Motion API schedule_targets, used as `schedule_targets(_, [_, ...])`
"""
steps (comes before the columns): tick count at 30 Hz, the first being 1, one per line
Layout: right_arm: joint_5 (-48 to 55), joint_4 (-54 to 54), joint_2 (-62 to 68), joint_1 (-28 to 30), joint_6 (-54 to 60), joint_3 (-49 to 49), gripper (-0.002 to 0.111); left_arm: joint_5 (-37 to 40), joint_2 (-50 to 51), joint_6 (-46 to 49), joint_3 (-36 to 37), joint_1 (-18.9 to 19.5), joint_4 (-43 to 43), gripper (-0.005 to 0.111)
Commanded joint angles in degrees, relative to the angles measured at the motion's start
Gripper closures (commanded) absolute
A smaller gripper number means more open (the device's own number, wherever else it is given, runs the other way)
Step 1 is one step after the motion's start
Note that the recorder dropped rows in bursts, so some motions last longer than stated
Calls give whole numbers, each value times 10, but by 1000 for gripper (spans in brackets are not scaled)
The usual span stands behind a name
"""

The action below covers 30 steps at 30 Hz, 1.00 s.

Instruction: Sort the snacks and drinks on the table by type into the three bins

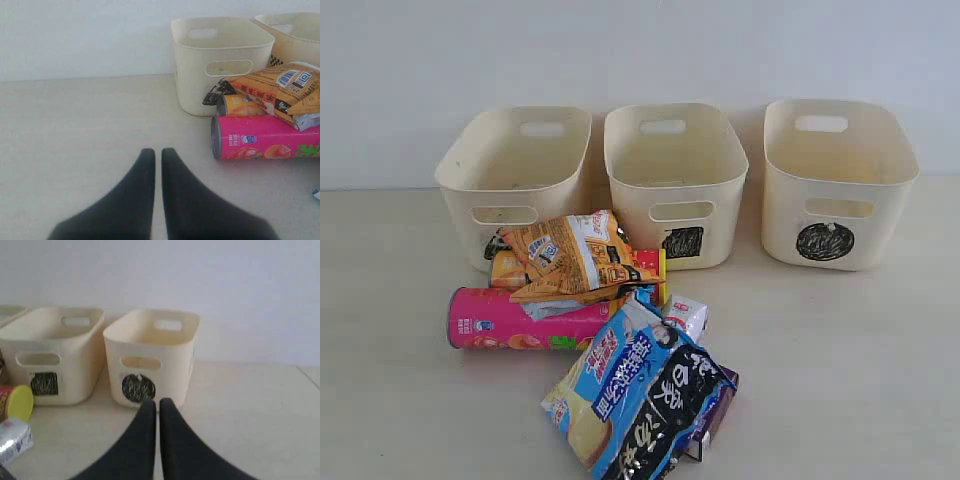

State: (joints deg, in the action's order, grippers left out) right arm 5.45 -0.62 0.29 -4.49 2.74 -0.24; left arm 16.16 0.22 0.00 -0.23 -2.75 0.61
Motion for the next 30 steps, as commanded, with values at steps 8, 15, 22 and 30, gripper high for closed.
schedule_targets(8, [-254,-4,-3,0,-76,2,108,-2,-2,3,2,1,3,103])
schedule_targets(15, [-268,-4,55,0,-76,-63,108,-2,-2,3,2,1,3,103])
schedule_targets(22, [-268,-4,250,0,-79,-186,108,-3,-2,3,2,1,3,103])
schedule_targets(30, [-153,69,448,0,-83,-320,108,-3,-2,4,2,1,3,103])
